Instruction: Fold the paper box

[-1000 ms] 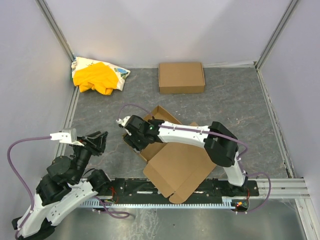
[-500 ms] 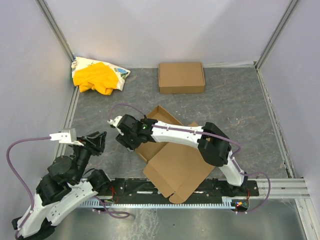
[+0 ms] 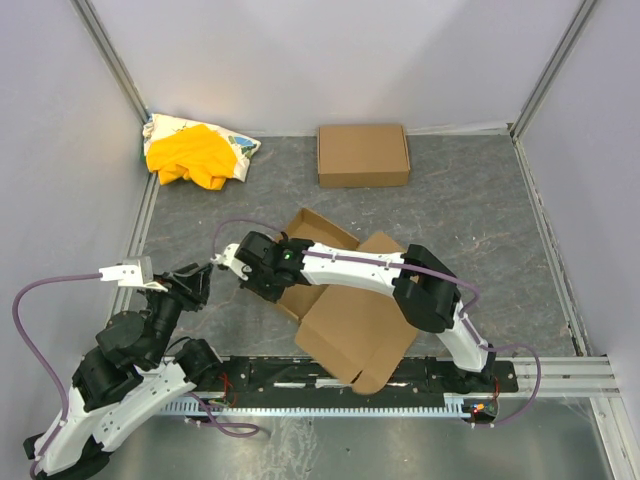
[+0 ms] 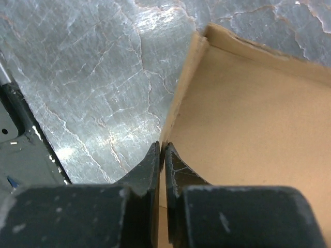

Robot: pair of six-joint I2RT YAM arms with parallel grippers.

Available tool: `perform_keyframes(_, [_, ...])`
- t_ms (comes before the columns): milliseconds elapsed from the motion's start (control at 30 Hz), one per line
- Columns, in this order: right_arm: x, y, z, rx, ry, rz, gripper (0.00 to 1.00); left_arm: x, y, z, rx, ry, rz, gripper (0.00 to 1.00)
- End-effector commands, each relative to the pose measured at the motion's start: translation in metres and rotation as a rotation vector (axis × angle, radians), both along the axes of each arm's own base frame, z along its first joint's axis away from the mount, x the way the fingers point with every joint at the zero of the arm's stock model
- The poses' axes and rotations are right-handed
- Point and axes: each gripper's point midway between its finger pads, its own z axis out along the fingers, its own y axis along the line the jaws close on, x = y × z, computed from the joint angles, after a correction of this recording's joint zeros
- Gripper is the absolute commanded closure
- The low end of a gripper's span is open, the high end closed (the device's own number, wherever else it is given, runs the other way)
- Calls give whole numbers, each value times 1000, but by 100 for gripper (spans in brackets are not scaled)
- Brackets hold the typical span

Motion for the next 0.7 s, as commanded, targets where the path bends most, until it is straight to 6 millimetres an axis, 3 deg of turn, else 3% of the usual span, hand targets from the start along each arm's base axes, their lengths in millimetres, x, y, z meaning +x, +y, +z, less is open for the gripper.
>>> perform_keyframes(0, [-12,-19,-2,-72,-20,179,95,3,0,0,-18,8,23,52])
perform_keyframes(133, [-17,-41,4,-93,-90,331,98,3,0,1,-21,5,22,52])
perform_keyframes(267, [-35,-76,14,-75,-155,562,98,1,3,3,-33,-1,29,52])
perform_keyframes(500, [-48,-158,6,-196,-207,582,96,1,4,3,-36,-3,29,52])
perform_keyframes(567, [-44,-175,11,-200,-255,516,80,1,3,3,-35,-2,27,52])
perform_keyframes(633, [-42,-179,32,-109,-323,445,62,1,3,4,-36,-4,26,52])
perform_keyframes(667, [-42,-177,41,-50,-347,401,33,1,3,3,-35,-3,25,52])
